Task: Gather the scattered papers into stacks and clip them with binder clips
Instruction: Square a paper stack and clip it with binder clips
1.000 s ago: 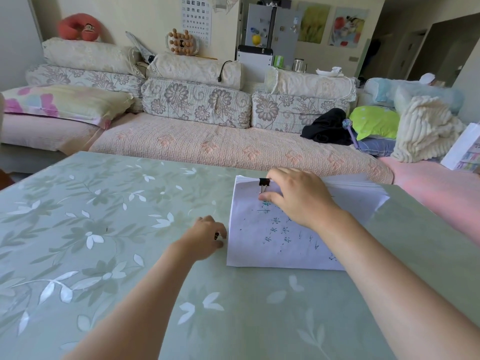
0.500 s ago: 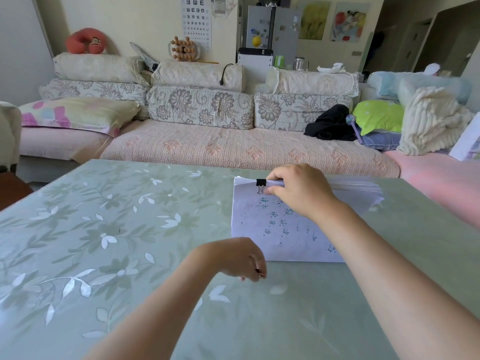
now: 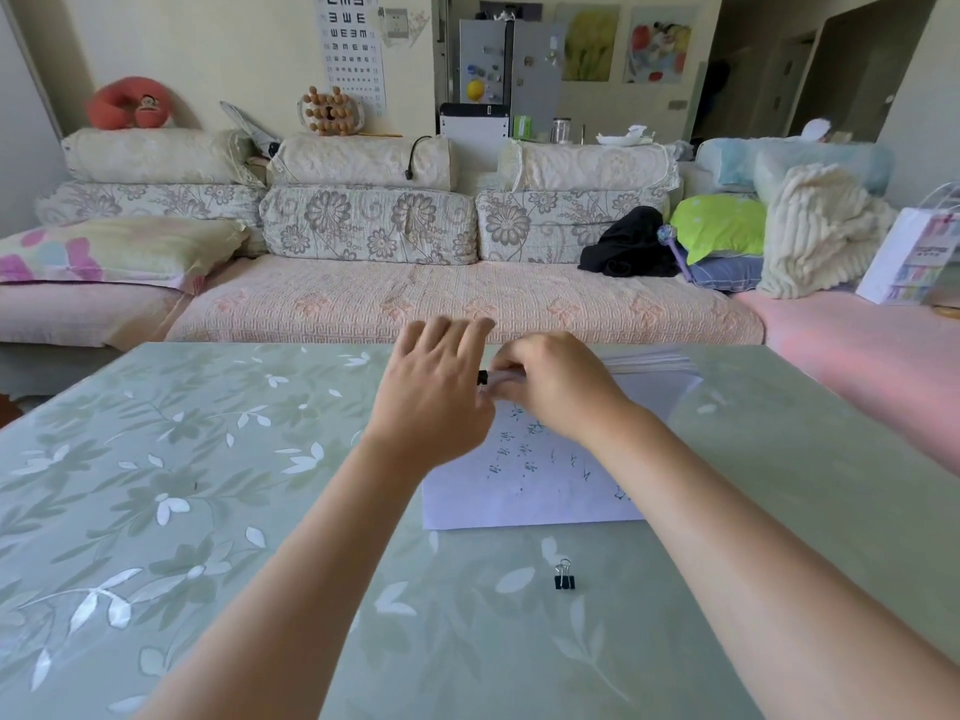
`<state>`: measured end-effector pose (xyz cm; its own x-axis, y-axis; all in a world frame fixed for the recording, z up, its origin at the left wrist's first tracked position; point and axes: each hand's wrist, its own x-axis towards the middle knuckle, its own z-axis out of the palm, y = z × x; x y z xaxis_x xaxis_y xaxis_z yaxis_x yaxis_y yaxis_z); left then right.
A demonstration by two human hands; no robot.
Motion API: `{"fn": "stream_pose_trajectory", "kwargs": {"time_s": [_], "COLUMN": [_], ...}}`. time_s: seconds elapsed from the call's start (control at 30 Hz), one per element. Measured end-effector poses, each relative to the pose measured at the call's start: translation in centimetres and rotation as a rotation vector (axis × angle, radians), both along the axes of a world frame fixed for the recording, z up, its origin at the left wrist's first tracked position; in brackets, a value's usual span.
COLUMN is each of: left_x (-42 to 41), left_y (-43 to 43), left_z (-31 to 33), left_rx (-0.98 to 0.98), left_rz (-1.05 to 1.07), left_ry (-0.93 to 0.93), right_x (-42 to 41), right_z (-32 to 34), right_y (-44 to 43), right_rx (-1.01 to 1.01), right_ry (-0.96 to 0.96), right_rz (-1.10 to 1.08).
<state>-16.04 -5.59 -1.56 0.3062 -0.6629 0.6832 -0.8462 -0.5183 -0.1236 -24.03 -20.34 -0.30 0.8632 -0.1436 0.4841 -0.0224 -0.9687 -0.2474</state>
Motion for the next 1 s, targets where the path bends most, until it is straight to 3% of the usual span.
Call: {"fn": "stream_pose_trajectory", "kwargs": {"time_s": [0.1,0.3,0.4,0.63,0.7,0.83,0.9,1.0], "left_x": [0.5,1.2,1.1,-1.5,-1.2,-0.3,-0.4,-2.0], "left_y": [-0.1,1.1,0.7,-3.7,-3.7,-3.1,-3.4,-5.1], "left_z": [-0.2,0.9,1.9,1.8,2.2,3.2,3.6,3.3], "left_rx": [0.090,0.081,0.156,0.289,0.306,0.387,0.429,0.407], "left_rz": [0.000,0.033,0.106,-0.027,-0.033,-0.015,0.004,-0.029], "left_ry": [0.107,0.157,0.206,0.165,0.213,0.348,0.343,0.298], "right_x": [-0.9,-5.3,-7.1,-7.9,-8.4,-9.3,-9.1,-8.1], "right_z": [0.3,0.6,0.9,0.3,0.2,-1.8,-3.6,-5.2], "right_y": [-0.8,-5.7,-6.7,-5.9,-6.6,-9.3,-9.7,-8.8], "right_rx": [0.046,-0.158,-0.086,-0.127,-0.008,0.563,0.804,1.010], "right_ry": [0.020,0.157,0.140,0.075,0.042,-0.090,-0.079,-0.117], "right_rz": [0.008,-0.257,-0.269,-0.208,-0.227,-0.193,-0.097,-0.024]}}
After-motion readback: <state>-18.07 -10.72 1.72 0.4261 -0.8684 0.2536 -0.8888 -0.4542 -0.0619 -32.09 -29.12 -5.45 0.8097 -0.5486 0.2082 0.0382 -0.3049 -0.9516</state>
